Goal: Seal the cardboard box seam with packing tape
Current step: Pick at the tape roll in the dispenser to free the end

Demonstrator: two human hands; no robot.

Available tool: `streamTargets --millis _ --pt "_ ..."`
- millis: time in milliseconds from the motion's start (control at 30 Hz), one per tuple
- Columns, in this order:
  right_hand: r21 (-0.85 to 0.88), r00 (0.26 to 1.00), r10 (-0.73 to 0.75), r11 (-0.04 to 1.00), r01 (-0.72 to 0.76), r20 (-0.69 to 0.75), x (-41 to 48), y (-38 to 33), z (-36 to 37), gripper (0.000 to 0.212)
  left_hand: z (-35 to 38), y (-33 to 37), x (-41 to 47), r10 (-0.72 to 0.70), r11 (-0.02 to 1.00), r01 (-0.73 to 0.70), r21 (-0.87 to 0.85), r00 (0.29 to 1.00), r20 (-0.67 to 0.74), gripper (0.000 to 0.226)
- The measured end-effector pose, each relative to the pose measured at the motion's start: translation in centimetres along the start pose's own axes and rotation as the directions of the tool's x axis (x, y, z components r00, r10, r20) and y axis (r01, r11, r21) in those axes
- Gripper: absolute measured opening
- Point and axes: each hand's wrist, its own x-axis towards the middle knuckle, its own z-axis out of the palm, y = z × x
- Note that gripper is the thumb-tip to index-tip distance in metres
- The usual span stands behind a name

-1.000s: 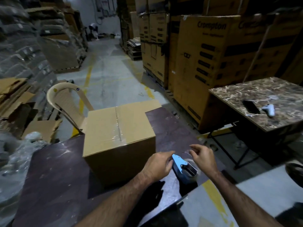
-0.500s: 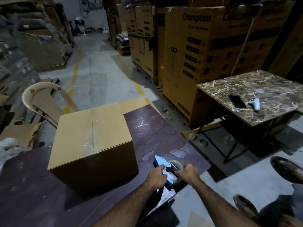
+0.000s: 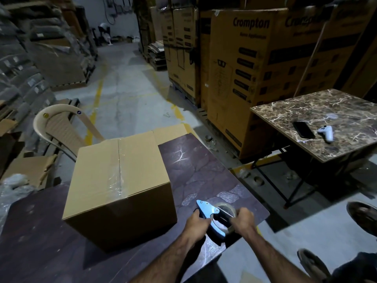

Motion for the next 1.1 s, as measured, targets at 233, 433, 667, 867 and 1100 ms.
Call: streamTargets --millis 233,433,667,867,1100 --pt "0.256 0.959 -0.216 0.932 0.259 -0.184 -1.8 -2.8 -5.2 0.017 -1.7 3.5 -1.9 0.155 0.942 -0.152 -0.299 0.988 -0.014 0.014" --pt "0.369 0.832 -0.399 0.76 0.535 -0.385 -4.0 -7.3 -9.4 0.031 -4.8 7.3 -5.6 0.314 0.793 -0.349 -0.499 0.937 -0.157 0.04" --pt "0.43 0.673 -0.523 0.52 0.738 -0.523 -7.3 -13.9 -11.4 0.035 -8.4 9.4 -11.0 0.47 0.675 -0.608 -0.418 0.791 -0.392 0.062" --pt "0.38 0.573 -0.582 0.43 0.819 -0.576 -10.3 -19.5 -11.5 0.032 -10.6 10.4 -14.9 0.535 0.56 -0.789 -0.254 0.578 -0.616 0.042" --pt "0.417 0.588 -0.622 0.416 0.808 -0.517 -14.4 -23.4 -9.9 0.037 -14.4 8.6 -17.1 0.592 0.536 -0.844 -0.02 0.392 -0.704 0.051"
